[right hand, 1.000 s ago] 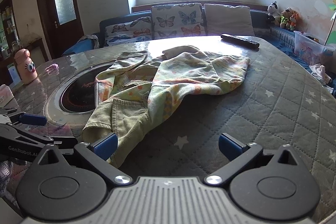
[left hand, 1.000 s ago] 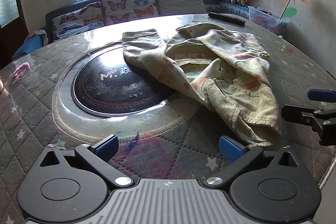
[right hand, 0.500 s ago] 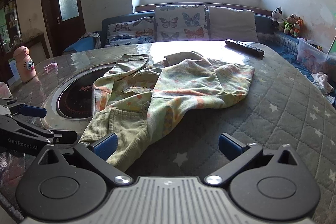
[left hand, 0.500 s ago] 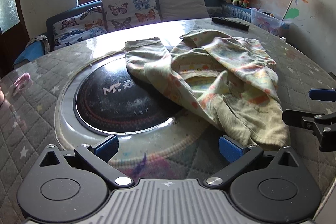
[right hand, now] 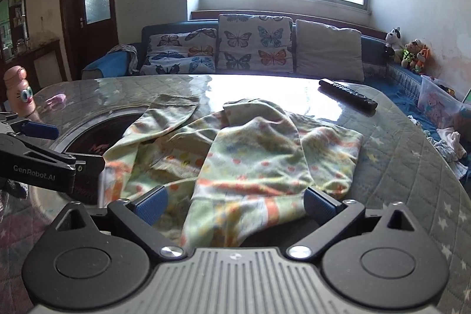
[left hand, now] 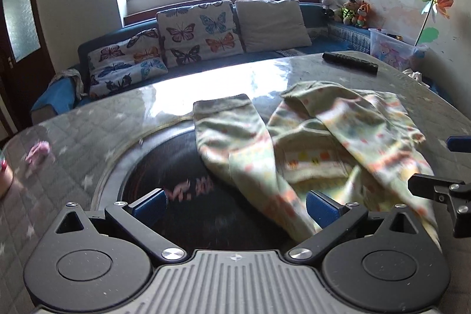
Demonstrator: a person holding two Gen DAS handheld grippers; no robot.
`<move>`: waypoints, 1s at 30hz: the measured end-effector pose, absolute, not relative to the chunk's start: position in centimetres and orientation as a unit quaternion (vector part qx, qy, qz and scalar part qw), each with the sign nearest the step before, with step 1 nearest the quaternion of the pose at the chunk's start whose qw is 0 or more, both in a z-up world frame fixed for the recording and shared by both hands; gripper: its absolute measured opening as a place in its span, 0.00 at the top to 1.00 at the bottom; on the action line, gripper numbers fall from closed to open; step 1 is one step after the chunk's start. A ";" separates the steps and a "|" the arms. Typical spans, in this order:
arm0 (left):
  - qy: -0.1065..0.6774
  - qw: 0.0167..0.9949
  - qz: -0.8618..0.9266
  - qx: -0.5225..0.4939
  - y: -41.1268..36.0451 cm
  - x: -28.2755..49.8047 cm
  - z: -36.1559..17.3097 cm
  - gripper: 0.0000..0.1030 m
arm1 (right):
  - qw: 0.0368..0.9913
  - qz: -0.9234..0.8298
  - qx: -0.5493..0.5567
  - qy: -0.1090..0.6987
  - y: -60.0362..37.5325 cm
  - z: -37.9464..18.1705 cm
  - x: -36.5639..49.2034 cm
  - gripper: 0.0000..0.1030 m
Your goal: Fold clothes
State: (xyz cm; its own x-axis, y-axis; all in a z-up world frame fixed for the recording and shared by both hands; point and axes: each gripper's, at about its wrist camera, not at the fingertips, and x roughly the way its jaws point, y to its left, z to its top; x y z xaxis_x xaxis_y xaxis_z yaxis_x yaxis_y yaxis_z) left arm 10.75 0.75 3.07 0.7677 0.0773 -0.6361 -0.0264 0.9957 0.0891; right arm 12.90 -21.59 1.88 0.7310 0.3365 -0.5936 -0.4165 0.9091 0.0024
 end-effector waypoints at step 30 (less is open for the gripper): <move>0.361 0.932 0.030 0.032 4.7 10.3 2.6 0.98 | 0.920 0.191 -0.040 0.339 -22.6 0.4 16.7 0.97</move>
